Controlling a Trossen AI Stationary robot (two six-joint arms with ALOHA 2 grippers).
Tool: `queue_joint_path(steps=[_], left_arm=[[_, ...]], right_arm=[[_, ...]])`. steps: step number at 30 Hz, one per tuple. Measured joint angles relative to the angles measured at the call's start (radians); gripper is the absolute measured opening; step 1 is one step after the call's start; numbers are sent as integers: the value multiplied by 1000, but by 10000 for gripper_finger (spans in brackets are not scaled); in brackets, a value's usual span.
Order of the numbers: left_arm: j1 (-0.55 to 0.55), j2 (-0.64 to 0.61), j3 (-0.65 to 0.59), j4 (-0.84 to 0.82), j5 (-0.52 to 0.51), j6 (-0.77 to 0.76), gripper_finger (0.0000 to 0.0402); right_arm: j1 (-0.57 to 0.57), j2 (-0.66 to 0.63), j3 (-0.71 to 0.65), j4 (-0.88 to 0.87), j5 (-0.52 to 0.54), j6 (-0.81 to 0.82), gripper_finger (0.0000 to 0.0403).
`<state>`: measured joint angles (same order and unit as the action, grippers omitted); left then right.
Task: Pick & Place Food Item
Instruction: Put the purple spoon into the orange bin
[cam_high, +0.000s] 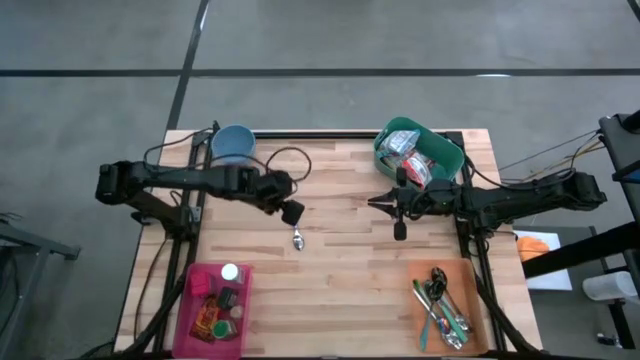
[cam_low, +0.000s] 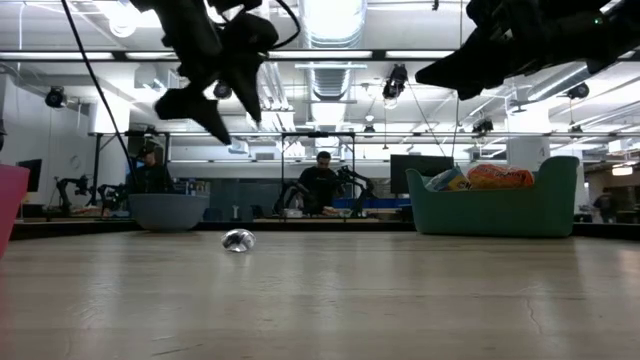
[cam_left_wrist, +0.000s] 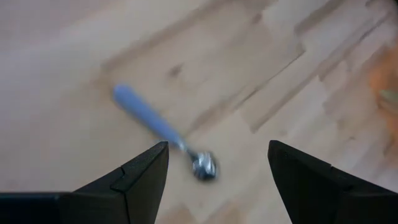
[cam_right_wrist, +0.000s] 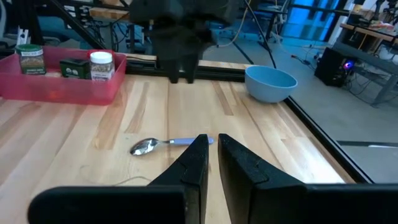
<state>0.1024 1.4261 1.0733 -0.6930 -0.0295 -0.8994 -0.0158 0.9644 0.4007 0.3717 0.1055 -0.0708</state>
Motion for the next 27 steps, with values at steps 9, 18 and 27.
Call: queue_joint_path(steps=[9,18,27], left_arm=[[-85,16,0,-56,-90,-263,279],[-107,131,0,-31,-95,-434,279],[-107,274,0,37,-29,-466,279]], right_arm=[[0,0,0,0,0,0,33],[0,0,0,0,0,0,33],[0,0,-1,0,0,0,33]])
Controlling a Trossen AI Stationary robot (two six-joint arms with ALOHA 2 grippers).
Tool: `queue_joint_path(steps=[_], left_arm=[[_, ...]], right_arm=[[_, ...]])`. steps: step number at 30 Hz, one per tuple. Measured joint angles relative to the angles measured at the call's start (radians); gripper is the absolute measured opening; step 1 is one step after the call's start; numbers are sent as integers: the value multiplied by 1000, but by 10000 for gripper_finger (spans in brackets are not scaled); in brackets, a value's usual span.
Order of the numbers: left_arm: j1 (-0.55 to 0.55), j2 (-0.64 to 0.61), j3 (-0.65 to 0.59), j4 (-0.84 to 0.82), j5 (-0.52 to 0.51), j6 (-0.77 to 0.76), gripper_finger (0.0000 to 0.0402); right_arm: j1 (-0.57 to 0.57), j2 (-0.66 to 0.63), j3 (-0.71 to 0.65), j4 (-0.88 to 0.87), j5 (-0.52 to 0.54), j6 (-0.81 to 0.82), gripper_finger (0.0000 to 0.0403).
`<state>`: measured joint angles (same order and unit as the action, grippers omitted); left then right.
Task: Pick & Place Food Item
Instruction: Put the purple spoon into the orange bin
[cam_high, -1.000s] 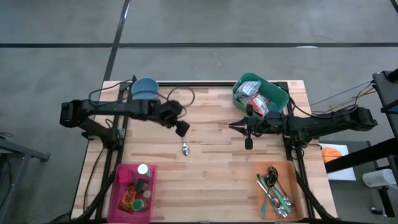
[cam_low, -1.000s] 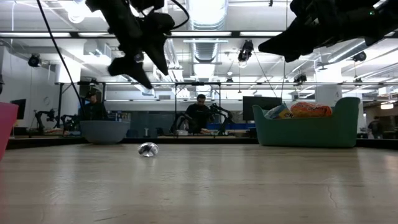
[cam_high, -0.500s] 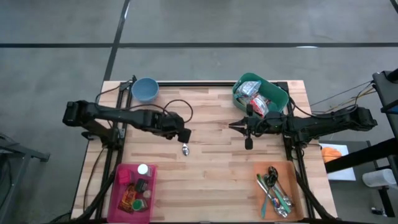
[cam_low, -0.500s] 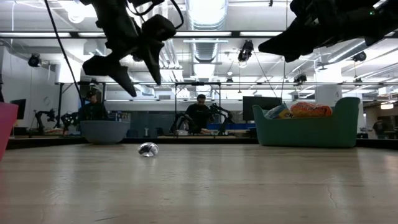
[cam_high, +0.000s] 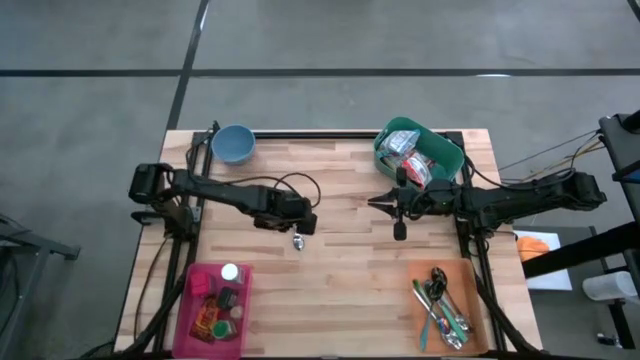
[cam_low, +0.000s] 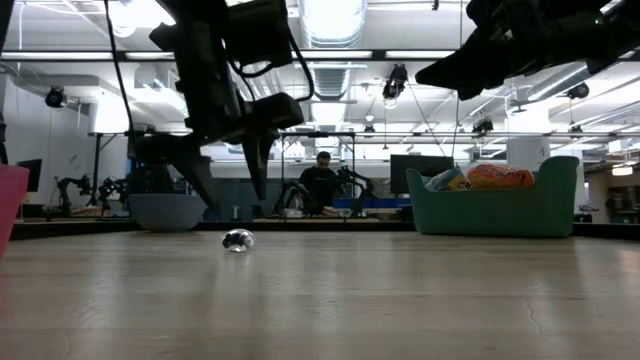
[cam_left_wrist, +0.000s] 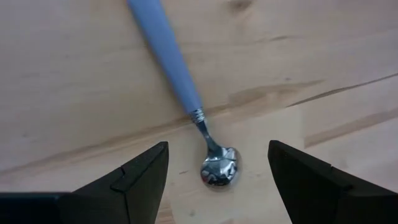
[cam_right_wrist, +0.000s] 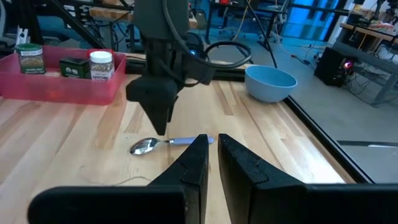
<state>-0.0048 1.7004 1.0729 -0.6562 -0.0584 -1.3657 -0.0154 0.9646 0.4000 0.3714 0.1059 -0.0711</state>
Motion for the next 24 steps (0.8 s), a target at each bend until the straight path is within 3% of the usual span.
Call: queue_joint_path(steps=[7,17,24], left_arm=[[2,32,0,4,-38,-157,279],[2,103,0,40,-1,-187,279],[5,105,0,48,-28,-188,279]], right_arm=[[0,0,0,0,0,0,33],[0,0,0,0,0,0,33],[0,0,0,0,0,0,33]])
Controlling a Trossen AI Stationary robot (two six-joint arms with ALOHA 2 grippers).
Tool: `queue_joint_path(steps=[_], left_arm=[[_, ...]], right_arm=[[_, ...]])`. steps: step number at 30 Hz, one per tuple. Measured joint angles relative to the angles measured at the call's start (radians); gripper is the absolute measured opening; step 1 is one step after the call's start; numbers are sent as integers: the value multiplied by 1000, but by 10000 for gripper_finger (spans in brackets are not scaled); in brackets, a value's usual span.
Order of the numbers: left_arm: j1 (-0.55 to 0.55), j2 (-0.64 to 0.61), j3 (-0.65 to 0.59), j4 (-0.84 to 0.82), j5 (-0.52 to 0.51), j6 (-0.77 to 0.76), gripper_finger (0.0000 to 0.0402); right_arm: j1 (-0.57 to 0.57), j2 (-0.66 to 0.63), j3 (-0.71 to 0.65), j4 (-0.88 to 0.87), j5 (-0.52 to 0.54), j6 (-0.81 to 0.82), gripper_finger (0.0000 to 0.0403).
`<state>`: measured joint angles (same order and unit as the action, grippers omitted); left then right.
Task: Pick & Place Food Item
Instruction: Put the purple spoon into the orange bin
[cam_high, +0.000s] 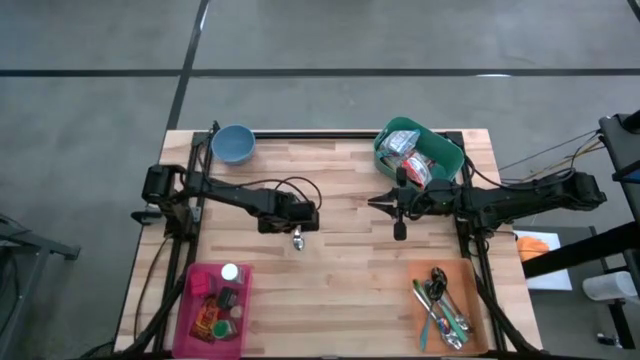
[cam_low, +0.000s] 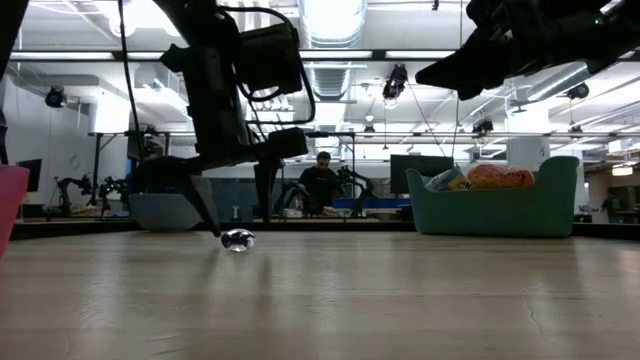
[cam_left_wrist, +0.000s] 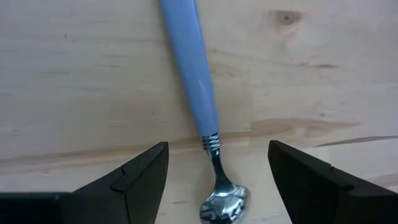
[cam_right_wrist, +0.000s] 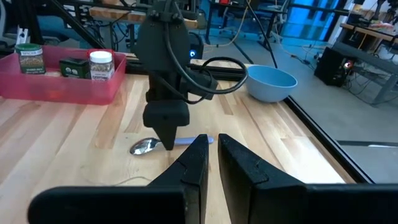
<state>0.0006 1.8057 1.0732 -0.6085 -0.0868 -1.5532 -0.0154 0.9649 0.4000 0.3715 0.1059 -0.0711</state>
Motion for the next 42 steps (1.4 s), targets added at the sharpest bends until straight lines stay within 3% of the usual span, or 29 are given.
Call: queue_joint_path(steps=[11,33,42], left_arm=[[2,60,4,13,27,3,265],[4,65,0,17,35,8,25],[4,62,0,45,34,36,16]], right_arm=[[0,0,0,0,0,0,33],[0,0,0,0,0,0,33],[0,0,0,0,0,0,33]])
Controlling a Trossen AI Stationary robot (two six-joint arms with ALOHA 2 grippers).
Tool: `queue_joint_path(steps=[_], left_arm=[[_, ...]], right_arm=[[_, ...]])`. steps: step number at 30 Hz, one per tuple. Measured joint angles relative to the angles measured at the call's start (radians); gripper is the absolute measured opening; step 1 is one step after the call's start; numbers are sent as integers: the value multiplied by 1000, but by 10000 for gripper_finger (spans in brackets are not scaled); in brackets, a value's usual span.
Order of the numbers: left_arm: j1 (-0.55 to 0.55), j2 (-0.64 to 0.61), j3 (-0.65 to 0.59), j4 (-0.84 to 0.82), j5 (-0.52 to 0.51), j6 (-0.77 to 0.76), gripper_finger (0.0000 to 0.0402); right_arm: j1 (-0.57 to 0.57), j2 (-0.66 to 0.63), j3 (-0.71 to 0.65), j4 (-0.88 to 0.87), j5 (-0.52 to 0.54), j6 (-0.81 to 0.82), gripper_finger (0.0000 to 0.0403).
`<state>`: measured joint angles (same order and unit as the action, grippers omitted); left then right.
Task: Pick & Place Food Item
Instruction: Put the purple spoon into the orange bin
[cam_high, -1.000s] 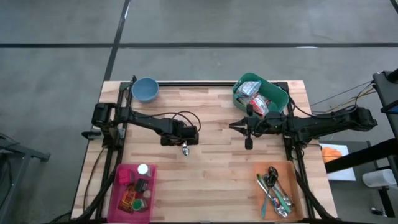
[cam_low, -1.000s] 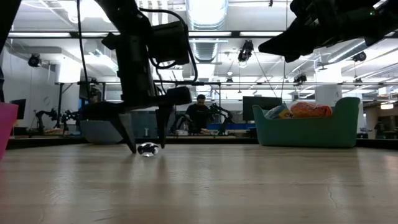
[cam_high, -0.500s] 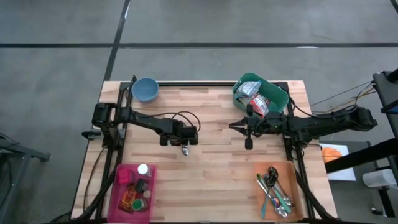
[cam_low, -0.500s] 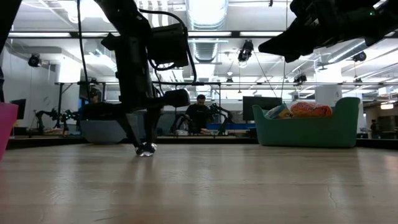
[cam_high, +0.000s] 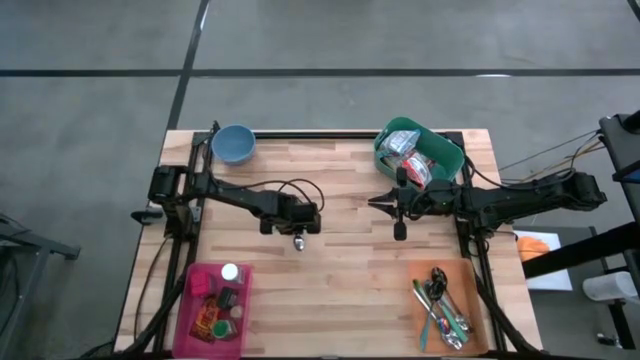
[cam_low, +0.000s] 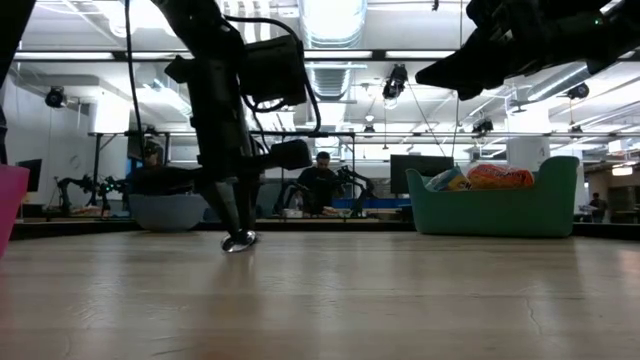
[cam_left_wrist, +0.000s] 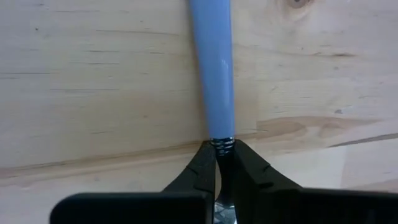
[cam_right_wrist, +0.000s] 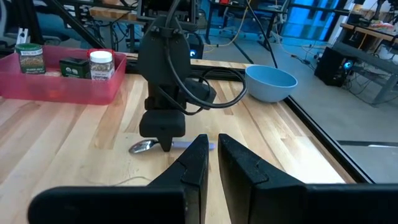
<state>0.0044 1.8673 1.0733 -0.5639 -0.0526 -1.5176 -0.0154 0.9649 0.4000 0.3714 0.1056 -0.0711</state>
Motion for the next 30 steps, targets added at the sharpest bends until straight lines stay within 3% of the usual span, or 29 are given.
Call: queue_joint_path(steps=[4,11,22,30], left_arm=[[-1,-12,4,37,-27,30,16],[-3,-47,6,137,-137,254,16],[-23,-76,7,320,-174,823,15],[-72,-146,6,472,-235,1069,15]], right_arm=[[0,0,0,0,0,0,33],[0,0,0,0,0,0,33],[0,0,0,0,0,0,33],[0,0,0,0,0,0,33]])
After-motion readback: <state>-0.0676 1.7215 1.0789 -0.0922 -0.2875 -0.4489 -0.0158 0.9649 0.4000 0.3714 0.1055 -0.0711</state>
